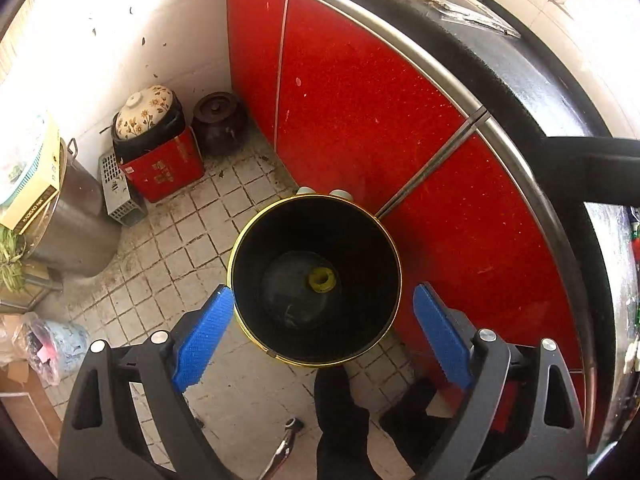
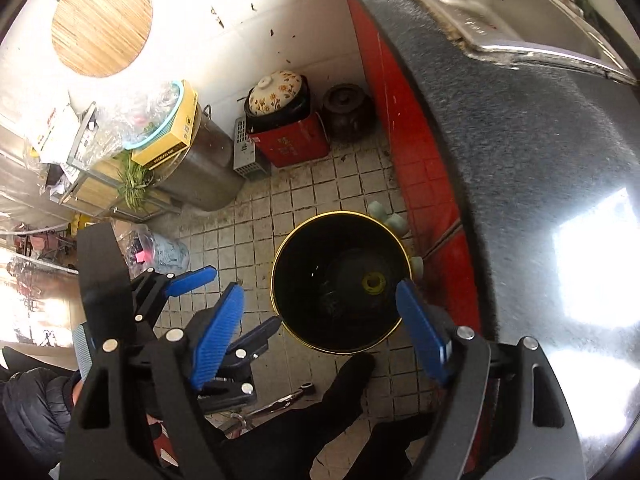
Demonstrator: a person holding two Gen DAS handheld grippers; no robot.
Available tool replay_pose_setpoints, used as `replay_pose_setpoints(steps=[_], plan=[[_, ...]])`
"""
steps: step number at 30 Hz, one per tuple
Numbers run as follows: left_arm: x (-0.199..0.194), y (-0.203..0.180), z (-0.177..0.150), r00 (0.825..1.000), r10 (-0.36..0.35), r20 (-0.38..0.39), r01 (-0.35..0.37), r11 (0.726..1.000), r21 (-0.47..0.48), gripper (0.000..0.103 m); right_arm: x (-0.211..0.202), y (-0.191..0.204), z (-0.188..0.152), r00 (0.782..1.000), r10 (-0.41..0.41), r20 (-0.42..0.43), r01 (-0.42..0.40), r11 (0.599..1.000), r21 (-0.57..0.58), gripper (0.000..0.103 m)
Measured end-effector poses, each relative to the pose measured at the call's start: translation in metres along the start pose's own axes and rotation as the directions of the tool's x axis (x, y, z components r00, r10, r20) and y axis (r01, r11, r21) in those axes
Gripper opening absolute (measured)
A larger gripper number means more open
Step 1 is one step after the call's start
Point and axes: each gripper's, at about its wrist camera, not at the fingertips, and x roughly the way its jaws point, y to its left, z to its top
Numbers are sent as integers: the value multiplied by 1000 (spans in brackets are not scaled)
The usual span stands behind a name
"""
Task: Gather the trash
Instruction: 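Swing both open tools back over the countertop, then grasp the green-white plastic tray with the left tool while the right tool grasps the white foam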
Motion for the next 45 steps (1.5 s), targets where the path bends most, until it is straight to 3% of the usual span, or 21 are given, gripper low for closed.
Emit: replay_pose_setpoints(steps=[4, 8, 10, 14, 16, 18, 20, 21, 25, 28, 32, 34, 38, 41, 45], plan=[[-15, -12, 4, 1000, 15, 21, -16, 999, 37, 89, -25, -9, -8, 999, -7, 46, 6, 1000, 14, 79], [-39, -43, 11, 997, 43, 65, -52, 990, 133, 91, -66, -28, -26, 993, -42, 112, 36, 998, 53, 81], [-55, -67, 14, 994, 45, 100, -64, 978, 196, 93, -98, -45, -44, 983, -77, 166, 62, 994, 95, 88], [-82, -134, 21, 988, -17, 151, -37, 937, 346, 95, -166, -87, -91, 942, -199, 270, 147, 968, 201, 89], [-94, -179, 24, 984, -78, 161, 1, 904, 427, 95, -201, -115, -123, 910, -289, 298, 202, 935, 291, 90], [-102, -224, 25, 978, -140, 152, 45, 863, 504, 95, -234, -143, -160, 874, -371, 315, 237, 890, 390, 90], [-108, -280, 21, 970, -206, 126, 92, 799, 595, 95, -257, -166, -192, 840, -448, 305, 274, 837, 474, 90], [-111, -299, 18, 966, -227, 120, 104, 775, 623, 95, -269, -179, -214, 818, -495, 293, 294, 798, 527, 90], [-120, -398, -11, 945, -321, 69, 162, 638, 753, 95, -311, -222, -302, 737, -638, 223, 342, 637, 691, 90], [-124, -455, -42, 939, -344, 12, 192, 553, 810, 95, -338, -238, -359, 702, -694, 163, 339, 526, 780, 90], [-128, -503, -73, 937, -349, -34, 207, 475, 855, 95, -360, -248, -424, 669, -738, 89, 308, 384, 870, 90], [-128, -519, -83, 939, -342, -47, 208, 453, 867, 95, -369, -252, -457, 660, -749, 52, 294, 321, 900, 90], [-128, -535, -100, 941, -330, -70, 217, 434, 874, 95, -374, -262, -494, 661, -750, 15, 264, 251, 931, 90], [-125, -546, -107, 947, -313, -74, 209, 425, 881, 95, -377, -263, -506, 662, -750, 1, 260, 231, 938, 90], [-115, -559, -114, 957, -275, -88, 206, 435, 877, 95, -376, -272, -519, 665, -746, -14, 259, 213, 942, 90]])
